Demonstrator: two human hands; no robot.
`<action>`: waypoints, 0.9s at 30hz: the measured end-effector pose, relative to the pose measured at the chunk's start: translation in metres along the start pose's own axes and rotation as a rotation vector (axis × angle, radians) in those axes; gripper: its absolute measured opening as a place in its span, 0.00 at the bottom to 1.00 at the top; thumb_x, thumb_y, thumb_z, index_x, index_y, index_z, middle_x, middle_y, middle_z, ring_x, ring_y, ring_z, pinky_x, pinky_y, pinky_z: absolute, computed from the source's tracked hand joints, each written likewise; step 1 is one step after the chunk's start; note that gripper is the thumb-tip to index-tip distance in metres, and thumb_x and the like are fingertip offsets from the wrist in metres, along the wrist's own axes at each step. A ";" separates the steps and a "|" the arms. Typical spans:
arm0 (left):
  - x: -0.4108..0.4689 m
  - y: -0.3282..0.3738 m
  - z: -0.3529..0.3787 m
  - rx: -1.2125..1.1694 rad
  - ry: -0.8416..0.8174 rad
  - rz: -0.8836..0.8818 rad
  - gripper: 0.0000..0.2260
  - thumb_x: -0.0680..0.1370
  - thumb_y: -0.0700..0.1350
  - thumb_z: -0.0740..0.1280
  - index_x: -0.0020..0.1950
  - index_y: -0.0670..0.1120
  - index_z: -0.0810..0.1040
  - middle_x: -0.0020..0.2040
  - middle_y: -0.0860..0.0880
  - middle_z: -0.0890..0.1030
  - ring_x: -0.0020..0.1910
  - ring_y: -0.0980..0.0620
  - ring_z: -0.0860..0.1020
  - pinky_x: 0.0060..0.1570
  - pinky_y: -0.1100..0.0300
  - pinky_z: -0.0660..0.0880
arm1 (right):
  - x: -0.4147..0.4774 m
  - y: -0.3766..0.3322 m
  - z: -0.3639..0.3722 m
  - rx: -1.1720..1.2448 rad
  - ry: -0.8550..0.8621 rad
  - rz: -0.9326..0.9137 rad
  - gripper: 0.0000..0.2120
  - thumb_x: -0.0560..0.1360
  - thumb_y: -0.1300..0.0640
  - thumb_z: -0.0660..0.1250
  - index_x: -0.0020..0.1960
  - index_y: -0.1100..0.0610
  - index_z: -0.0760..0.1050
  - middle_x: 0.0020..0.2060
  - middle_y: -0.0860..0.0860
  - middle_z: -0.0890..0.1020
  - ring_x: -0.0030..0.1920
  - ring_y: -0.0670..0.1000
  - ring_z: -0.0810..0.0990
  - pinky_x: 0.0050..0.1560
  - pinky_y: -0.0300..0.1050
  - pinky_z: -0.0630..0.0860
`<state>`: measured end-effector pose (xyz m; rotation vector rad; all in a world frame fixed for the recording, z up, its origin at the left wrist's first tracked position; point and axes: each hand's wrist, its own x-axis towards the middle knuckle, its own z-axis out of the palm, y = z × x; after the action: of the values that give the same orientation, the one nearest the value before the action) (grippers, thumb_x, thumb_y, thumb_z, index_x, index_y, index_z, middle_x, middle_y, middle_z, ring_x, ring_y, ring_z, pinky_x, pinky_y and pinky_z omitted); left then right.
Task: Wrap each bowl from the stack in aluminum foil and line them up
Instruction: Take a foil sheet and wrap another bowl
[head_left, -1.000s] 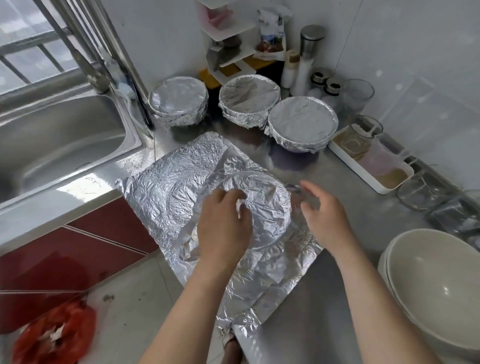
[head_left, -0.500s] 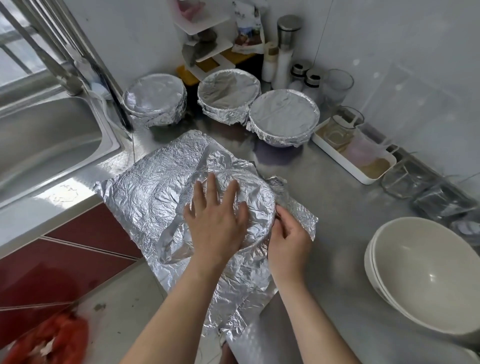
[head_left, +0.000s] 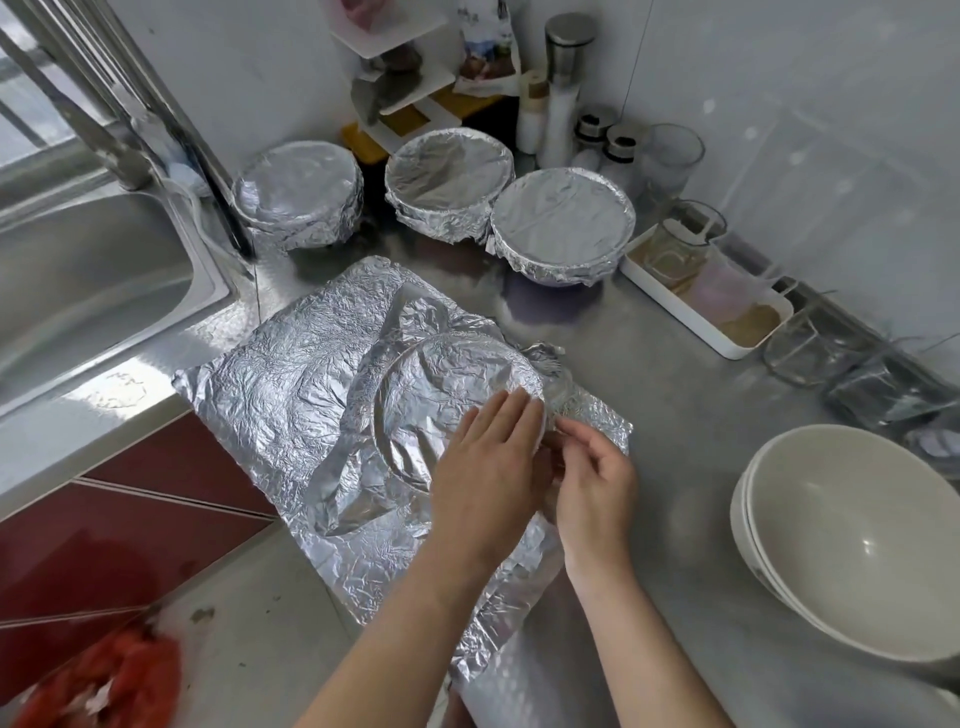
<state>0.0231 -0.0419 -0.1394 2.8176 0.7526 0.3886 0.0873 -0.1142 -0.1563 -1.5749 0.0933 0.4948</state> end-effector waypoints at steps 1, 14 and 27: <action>0.001 0.001 0.003 0.006 0.020 -0.009 0.18 0.76 0.50 0.68 0.65 0.45 0.78 0.65 0.46 0.79 0.65 0.46 0.76 0.63 0.50 0.73 | 0.000 -0.001 0.000 0.002 -0.021 0.005 0.14 0.75 0.64 0.61 0.45 0.48 0.82 0.43 0.53 0.86 0.47 0.56 0.84 0.54 0.57 0.80; 0.003 0.013 0.012 0.018 0.124 -0.073 0.20 0.75 0.48 0.59 0.63 0.44 0.80 0.63 0.46 0.80 0.63 0.47 0.78 0.63 0.49 0.74 | 0.088 -0.050 0.005 -0.849 -0.660 -0.393 0.30 0.72 0.74 0.59 0.70 0.53 0.72 0.71 0.50 0.70 0.76 0.51 0.59 0.71 0.32 0.51; 0.002 0.010 0.018 0.032 0.126 -0.072 0.19 0.75 0.49 0.68 0.63 0.44 0.79 0.63 0.47 0.80 0.64 0.48 0.78 0.65 0.48 0.73 | 0.054 -0.042 0.001 -0.652 -0.428 -0.374 0.10 0.76 0.65 0.62 0.46 0.61 0.82 0.39 0.53 0.85 0.40 0.49 0.81 0.43 0.46 0.75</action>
<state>0.0353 -0.0515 -0.1536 2.8070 0.8909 0.5510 0.1501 -0.0969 -0.1370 -2.0151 -0.7427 0.5850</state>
